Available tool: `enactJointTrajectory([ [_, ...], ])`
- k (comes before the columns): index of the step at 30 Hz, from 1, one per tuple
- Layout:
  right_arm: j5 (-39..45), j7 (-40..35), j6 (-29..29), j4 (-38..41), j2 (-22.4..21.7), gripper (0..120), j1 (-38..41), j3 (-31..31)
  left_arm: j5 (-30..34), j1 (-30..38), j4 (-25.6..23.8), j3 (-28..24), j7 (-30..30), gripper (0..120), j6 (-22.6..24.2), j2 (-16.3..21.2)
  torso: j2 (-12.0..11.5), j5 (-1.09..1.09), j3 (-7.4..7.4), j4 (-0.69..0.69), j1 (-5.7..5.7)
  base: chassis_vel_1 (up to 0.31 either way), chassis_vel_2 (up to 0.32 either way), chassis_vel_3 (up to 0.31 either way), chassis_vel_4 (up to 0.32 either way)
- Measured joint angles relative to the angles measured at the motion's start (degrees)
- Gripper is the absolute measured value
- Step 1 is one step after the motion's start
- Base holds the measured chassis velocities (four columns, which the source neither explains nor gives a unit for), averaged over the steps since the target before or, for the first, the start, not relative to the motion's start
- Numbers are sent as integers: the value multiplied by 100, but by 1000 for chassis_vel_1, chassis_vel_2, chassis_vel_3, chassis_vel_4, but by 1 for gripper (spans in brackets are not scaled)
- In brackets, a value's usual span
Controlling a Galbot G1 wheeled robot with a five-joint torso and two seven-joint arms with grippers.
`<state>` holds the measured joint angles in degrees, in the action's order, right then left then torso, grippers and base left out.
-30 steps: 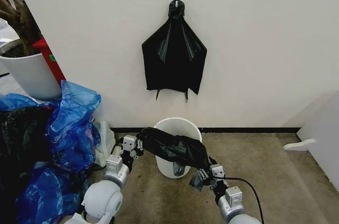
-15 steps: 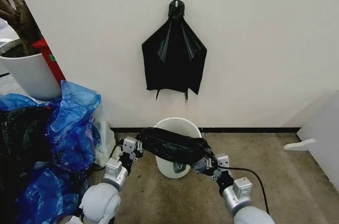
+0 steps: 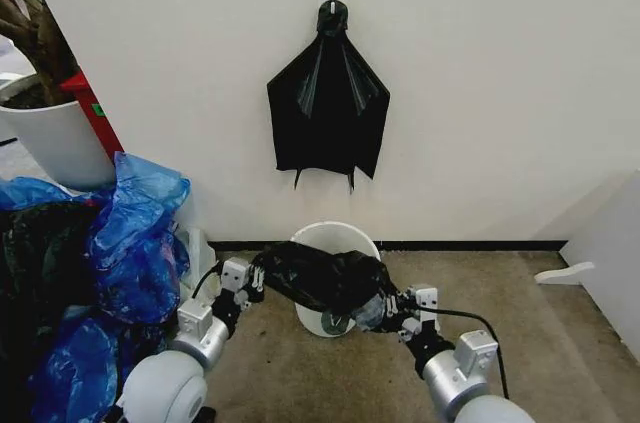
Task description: Place the garbage bag over the trash bin.
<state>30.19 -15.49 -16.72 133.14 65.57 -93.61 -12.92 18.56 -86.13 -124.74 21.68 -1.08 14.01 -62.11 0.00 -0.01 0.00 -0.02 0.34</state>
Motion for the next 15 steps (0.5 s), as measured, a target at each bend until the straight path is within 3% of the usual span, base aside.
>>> enactJointTrajectory([
  [6,21,-86,10,-374,162,0,-83,162,105,-533,29,425,38,0,165,-71,0,2,0,2,0,0,0,0,0],
  [12,-38,47,319,-1539,329,0,292,92,-249,324,1548,-29,189,0,-507,-318,0,2,1,-1,0,0,0,0,0],
  [15,-209,197,599,-1784,358,0,354,25,-356,573,1942,-122,203,0,-746,-458,0,1,1,-1,0,0,0,0,0],
])
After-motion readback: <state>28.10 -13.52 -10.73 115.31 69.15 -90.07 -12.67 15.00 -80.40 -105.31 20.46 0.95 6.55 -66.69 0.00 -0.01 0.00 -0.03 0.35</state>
